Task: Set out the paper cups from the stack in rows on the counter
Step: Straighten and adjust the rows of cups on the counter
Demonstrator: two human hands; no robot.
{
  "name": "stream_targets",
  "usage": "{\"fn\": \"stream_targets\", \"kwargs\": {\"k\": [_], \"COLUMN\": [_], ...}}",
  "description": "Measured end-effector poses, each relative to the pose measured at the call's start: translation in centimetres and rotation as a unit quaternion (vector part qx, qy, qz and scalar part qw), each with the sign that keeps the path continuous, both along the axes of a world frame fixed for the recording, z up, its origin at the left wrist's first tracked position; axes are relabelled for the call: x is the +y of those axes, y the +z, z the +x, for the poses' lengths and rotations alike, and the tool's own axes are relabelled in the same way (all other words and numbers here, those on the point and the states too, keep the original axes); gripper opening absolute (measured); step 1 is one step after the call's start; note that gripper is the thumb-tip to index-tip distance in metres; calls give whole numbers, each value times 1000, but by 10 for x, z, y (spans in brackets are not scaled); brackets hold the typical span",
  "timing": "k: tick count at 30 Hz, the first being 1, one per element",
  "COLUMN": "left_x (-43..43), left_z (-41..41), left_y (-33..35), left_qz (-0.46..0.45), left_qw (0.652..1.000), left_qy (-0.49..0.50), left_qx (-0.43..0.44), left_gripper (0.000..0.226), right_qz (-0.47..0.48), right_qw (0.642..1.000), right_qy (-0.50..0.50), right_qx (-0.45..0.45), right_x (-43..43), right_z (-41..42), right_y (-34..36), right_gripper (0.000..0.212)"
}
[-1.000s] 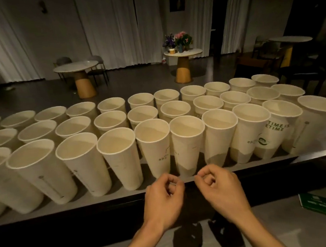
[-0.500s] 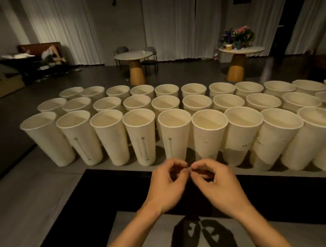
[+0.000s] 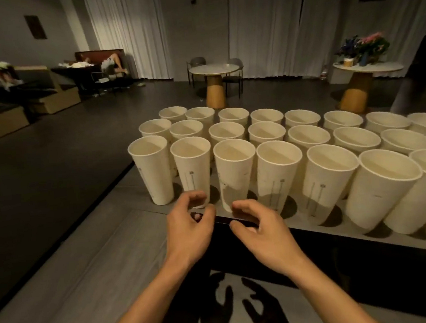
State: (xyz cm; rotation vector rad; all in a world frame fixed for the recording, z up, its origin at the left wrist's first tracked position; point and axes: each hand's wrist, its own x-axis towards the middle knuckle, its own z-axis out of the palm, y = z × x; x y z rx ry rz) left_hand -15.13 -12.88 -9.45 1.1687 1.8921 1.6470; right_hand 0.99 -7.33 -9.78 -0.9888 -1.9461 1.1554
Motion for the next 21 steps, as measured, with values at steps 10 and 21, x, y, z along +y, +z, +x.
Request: {"fn": "stream_targets", "kwargs": {"k": [10, 21], "left_x": [6, 55], "left_z": [-112, -144], "left_y": [-2, -30], "left_qz": [-80, -65], "left_qw": [985, 992], "left_qy": [154, 108], "left_qx": [17, -29], "left_gripper": [96, 114], "right_qz": [-14, 5], "right_qw": [993, 972], "right_qy": [-86, -200], "right_qx": [-84, -126], "right_x": [5, 37], "right_z": [-93, -147], "right_y": [-5, -38], "right_gripper": [65, 77]}}
